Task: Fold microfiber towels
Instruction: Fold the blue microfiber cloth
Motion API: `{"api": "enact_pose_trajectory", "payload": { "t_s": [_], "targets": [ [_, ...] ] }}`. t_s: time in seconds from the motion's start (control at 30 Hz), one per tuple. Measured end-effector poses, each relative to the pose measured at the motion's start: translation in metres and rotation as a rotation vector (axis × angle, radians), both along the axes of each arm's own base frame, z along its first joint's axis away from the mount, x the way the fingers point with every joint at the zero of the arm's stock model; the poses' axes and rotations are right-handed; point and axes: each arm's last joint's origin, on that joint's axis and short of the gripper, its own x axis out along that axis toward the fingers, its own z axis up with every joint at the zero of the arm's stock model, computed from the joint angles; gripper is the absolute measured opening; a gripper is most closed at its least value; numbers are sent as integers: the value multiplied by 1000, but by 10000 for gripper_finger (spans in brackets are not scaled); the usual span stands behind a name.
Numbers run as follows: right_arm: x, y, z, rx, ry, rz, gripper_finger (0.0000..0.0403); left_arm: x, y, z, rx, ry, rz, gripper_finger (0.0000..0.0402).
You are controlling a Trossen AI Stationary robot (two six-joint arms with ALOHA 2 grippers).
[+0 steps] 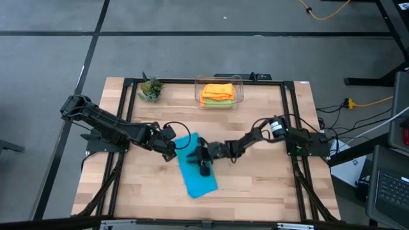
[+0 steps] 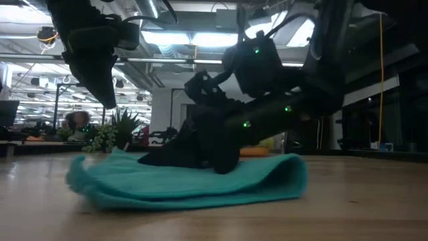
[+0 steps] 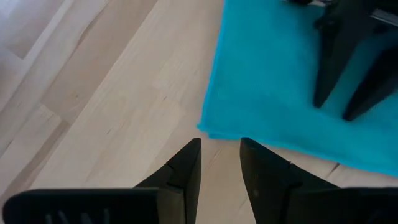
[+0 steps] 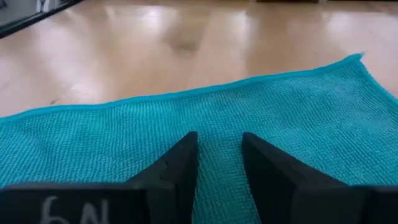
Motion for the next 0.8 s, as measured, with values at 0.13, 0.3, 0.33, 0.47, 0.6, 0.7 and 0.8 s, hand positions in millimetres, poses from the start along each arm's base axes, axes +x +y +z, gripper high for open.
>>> {"api": "enact_pose_trajectory", "payload": {
  "t_s": [0.13, 0.3, 0.33, 0.47, 0.6, 0.7, 0.8],
  "targets": [
    [4, -29, 2, 11, -31, -64, 131, 0, 0, 0, 0, 0, 0, 104],
    [7, -40, 32, 24, -82, -81, 131, 1, 0, 0, -3, -6, 0, 104],
    [7, -38, 45, 27, -102, -73, 131, 1, 0, 0, -3, -7, 0, 104],
    [2, -29, 89, 27, -84, -49, 131, 2, -2, 1, -13, -23, -2, 104],
    [-19, -12, 124, 14, 73, 12, 131, 7, -13, 3, -63, -111, -32, 104],
    [-39, 2, 134, 40, 244, 81, 131, 11, -27, 6, -108, -182, -83, 104],
    [-54, 15, 135, 71, 370, 105, 131, 12, -40, 10, -137, -246, -130, 104]
  ]
}}
